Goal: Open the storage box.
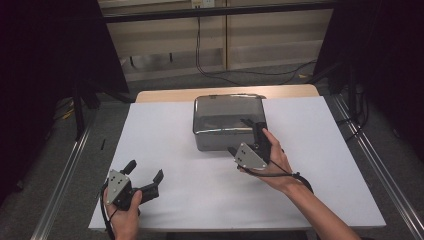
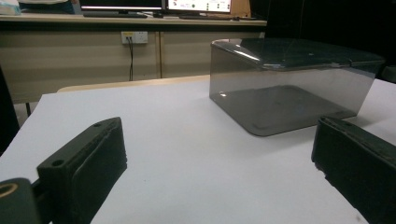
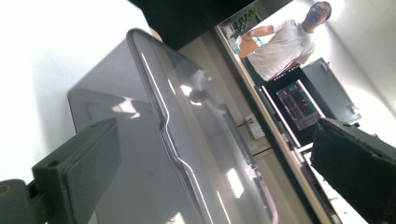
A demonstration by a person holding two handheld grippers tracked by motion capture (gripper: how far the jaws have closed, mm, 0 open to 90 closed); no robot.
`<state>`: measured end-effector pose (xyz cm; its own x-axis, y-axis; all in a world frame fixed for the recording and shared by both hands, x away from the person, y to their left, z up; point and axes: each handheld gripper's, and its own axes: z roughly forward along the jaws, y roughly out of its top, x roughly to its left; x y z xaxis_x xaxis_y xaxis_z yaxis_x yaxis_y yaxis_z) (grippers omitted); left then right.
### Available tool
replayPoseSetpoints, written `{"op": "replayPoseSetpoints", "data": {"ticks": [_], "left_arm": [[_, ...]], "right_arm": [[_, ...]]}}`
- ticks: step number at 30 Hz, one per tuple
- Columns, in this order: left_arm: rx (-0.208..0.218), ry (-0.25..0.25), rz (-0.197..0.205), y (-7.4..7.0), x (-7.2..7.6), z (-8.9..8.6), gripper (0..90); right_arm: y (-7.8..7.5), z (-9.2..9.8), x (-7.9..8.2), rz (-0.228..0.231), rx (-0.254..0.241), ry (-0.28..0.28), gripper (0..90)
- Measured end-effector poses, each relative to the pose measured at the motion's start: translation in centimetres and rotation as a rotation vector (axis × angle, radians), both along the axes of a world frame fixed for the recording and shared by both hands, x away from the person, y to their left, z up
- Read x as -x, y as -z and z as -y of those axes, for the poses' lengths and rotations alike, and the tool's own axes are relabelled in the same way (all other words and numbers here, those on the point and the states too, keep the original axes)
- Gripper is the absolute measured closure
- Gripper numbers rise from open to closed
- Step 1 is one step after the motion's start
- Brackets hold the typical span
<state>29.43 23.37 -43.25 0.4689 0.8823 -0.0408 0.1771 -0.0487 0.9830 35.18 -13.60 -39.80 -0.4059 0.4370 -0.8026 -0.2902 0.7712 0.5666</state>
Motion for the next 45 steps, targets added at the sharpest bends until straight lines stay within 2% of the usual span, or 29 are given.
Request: {"op": "replayPoseSetpoints", "data": {"ticks": [2, 3, 4, 6, 7, 9, 10, 11, 12, 13, 14, 16, 17, 18, 21, 22, 30, 34, 45], "left_arm": [[-0.003, 0.0, 0.0, 0.0, 0.0, 0.0, 2.9], [-0.003, 0.0, 0.0, 0.0, 0.0, 0.0, 2.9], [-0.003, 0.0, 0.001, 0.0, 0.0, 0.0, 2.9], [-0.001, -0.004, 0.002, 0.0, 0.0, 0.0, 2.9], [-0.002, -0.003, 0.002, 0.0, 0.0, 0.0, 2.9], [-0.003, -0.003, 0.0, 0.0, 0.0, 0.0, 2.9], [-0.002, -0.003, -0.001, 0.0, 0.0, 0.0, 2.9], [-0.002, -0.003, -0.001, 0.0, 0.0, 0.0, 2.9], [-0.002, -0.003, -0.001, 0.0, 0.0, 0.0, 2.9], [-0.001, -0.002, -0.001, 0.0, 0.0, 0.0, 2.9], [-0.004, -0.001, -0.002, 0.1, 0.0, 0.0, 2.9], [-0.004, -0.001, -0.002, 0.0, -0.1, 0.1, 2.9], [-0.004, -0.001, -0.002, 0.0, -0.1, 0.1, 2.9], [-0.002, -0.001, -0.001, 0.0, -0.1, 0.1, 2.9], [-0.004, -0.001, -0.003, 0.0, 0.0, 0.0, 2.9], [-0.003, -0.003, -0.002, 0.1, -0.1, 0.0, 2.9], [-0.002, -0.002, -0.001, 0.1, -0.1, 0.0, 2.9], [-0.003, -0.002, -0.004, 0.0, -0.1, 0.0, 2.9], [0.003, -0.012, -0.01, 0.0, -0.2, -0.4, 2.9]], "right_arm": [[0.3, -0.2, -0.2, 0.016, 0.051, 0.004, 1.6], [0.3, -0.2, -0.2, 0.016, 0.051, 0.004, 1.6], [0.6, -0.4, -0.3, 0.041, 0.114, 0.003, 1.7], [0.8, -0.5, -0.3, 0.046, 0.127, 0.007, 2.0], [1.0, -0.7, -0.4, 0.066, 0.156, 0.013, 3.6], [1.1, -0.7, -0.5, 0.068, 0.164, 0.02, 5.9], [1.3, -0.8, -0.5, 0.077, 0.204, 0.036, 14.8], [1.3, -0.8, -0.5, 0.077, 0.204, 0.036, 14.8], [1.5, -0.9, -0.5, 0.107, 0.259, 0.035, 21.4], [1.5, -0.9, -0.5, 0.107, 0.259, 0.035, 21.4], [1.8, -1.1, -0.4, 0.132, 0.313, 0.046, 28.0], [2.1, -1.3, -0.4, 0.136, 0.348, 0.048, 32.8], [2.1, -1.3, -0.4, 0.136, 0.348, 0.048, 32.8], [2.3, -1.6, -0.4, 0.137, 0.368, 0.046, 37.7], [2.5, -1.7, -0.4, 0.136, 0.375, 0.053, 41.4], [2.6, -1.8, -0.5, 0.135, 0.385, 0.059, 45.7], [2.9, -1.8, -0.8, 0.113, 0.392, 0.073, 55.3], [3.0, -1.8, -1.1, 0.095, 0.391, 0.076, 58.9], [3.1, -2.1, -1.2, 0.087, 0.377, 0.064, 66.5]]}}
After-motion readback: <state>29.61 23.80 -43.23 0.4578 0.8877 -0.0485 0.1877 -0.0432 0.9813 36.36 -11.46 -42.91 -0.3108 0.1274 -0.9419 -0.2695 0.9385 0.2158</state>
